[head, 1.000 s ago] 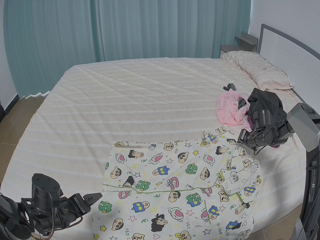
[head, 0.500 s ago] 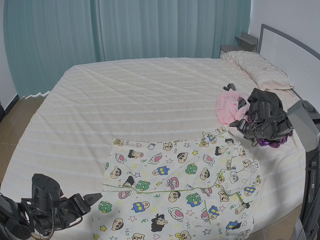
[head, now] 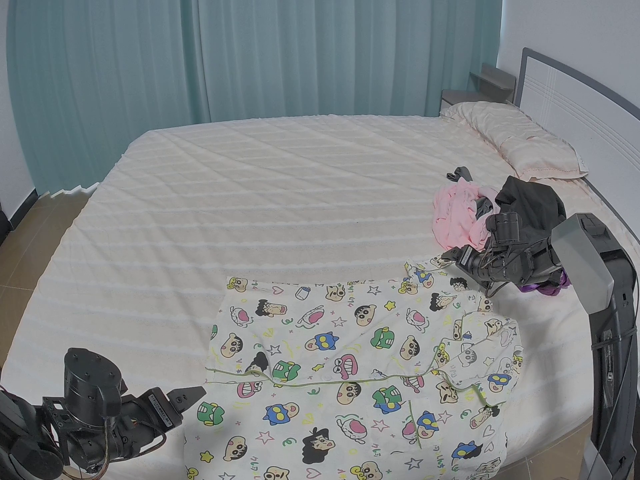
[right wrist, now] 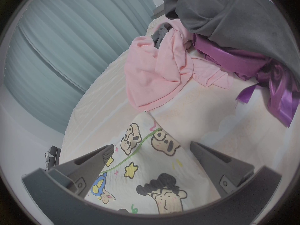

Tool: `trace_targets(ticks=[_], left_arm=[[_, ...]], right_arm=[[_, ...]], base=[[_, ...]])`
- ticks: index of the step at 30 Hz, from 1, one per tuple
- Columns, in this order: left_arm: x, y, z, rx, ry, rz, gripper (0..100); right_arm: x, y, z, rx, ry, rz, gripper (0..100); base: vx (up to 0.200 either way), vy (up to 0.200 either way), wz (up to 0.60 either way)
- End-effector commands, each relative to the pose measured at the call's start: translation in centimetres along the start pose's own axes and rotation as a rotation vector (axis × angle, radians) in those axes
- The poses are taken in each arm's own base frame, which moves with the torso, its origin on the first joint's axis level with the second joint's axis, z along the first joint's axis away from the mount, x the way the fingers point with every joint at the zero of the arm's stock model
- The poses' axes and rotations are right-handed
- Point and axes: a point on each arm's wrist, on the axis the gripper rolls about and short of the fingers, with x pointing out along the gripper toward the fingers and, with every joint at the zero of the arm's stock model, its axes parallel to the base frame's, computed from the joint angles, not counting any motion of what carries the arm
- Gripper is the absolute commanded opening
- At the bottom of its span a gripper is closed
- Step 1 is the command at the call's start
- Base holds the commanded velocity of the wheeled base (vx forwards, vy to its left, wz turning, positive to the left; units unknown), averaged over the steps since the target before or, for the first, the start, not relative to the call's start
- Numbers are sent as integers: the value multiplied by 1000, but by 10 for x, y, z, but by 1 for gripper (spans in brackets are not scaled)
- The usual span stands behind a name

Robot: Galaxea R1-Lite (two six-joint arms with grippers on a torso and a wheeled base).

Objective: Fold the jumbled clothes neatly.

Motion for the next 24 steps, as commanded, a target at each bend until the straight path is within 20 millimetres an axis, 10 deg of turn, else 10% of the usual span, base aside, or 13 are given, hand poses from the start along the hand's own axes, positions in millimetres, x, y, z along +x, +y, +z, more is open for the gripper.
trace_targets(ticks=[1, 3, 4, 24], left_arm=[[0, 0, 0, 0, 0, 0, 100], [0, 0, 0, 1, 1, 1, 100], [0, 0, 0, 1, 1, 1, 100], [0, 0, 0, -1, 1, 1, 100]], right_arm=[[7, -4, -7, -6, 18, -9, 100], [7, -3, -7, -12, 18, -9, 100], [8, -2, -6, -15, 12, -8, 0], [7, -2, 25, 17, -192, 8, 0]], base=[[0, 0, 0], [0, 0, 0], [0, 0, 0], [0, 0, 0]])
